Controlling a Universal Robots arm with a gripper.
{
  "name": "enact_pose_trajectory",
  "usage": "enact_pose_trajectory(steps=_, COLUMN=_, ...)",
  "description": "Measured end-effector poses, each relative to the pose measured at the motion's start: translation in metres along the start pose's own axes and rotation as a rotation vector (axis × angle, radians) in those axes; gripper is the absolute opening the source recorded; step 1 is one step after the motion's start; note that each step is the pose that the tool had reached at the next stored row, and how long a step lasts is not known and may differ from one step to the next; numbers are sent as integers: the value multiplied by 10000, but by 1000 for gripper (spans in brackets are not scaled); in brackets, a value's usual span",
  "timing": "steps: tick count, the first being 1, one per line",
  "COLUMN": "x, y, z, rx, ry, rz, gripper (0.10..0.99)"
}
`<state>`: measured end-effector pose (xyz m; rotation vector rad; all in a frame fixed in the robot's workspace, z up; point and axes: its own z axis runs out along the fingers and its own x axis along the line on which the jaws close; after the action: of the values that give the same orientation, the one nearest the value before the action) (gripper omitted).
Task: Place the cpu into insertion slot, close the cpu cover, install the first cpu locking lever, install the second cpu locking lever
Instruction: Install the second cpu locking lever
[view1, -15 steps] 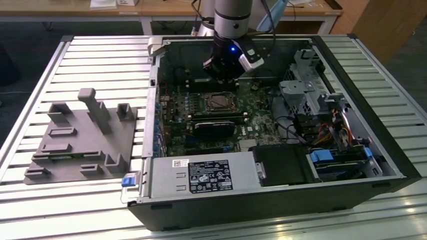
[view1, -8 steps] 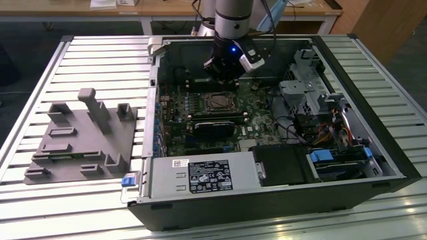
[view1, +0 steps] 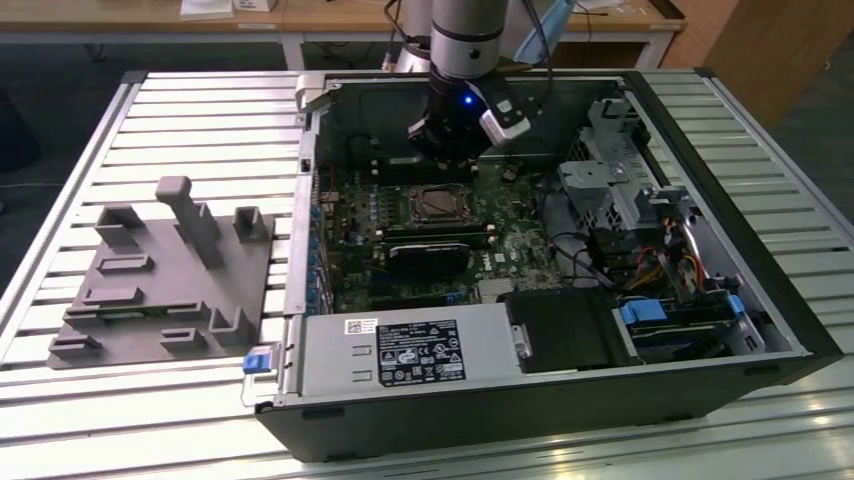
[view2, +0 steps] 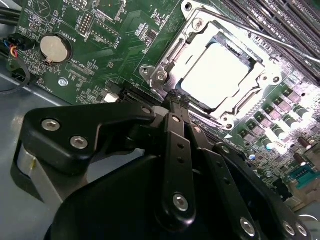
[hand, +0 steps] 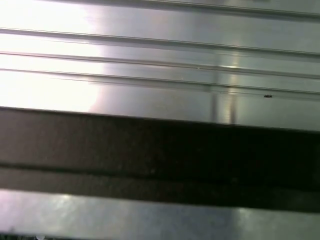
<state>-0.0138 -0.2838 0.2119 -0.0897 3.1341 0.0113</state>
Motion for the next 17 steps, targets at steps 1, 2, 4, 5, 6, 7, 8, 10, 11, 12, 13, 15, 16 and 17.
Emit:
enact_pose_trajectory(steps=1, x=0, y=-3, z=0, rx=0, ry=1, rz=0, gripper=106)
enact_pose_trajectory(steps=2, x=0, y=-7, z=0, rx=1, ry=1, rz=0, gripper=106)
enact_pose_trajectory(steps=4, x=1, y=-16, z=0, rx=0, ry=0, rz=0, gripper=106)
enact_pose_trajectory(steps=5, x=1, y=-20, z=0, rx=0, ry=0, rz=0, gripper=106)
enact_pose_trajectory(steps=6, x=1, y=-24, z=0, rx=0, ry=0, rz=0, gripper=106)
enact_pose_trajectory(steps=7, x=1, y=-29, z=0, rx=0, ry=0, rz=-1, gripper=106)
enact_pose_trajectory(steps=8, x=2, y=-34, z=0, rx=0, ry=0, rz=0, gripper=106)
enact_pose_trajectory(steps=10, x=2, y=-44, z=0, rx=0, ry=0, rz=0, gripper=106)
enact_pose_trajectory(steps=11, x=2, y=-49, z=0, rx=0, ry=0, rz=0, gripper=106)
enact_pose_trajectory(steps=12, x=3, y=-56, z=0, rx=1, ry=0, rz=-1, gripper=106)
enact_pose_trajectory(steps=13, x=3, y=-63, z=0, rx=0, ry=0, rz=-1, gripper=106)
enact_pose_trajectory(steps=15, x=4, y=-77, z=0, rx=0, ry=0, rz=-1, gripper=106)
enact_pose_trajectory(steps=16, x=4, y=-82, z=-1, rx=1, ry=0, rz=-1, gripper=106)
enact_pose_trajectory(steps=17, x=5, y=-85, z=-1, rx=0, ry=0, rz=0, gripper=106)
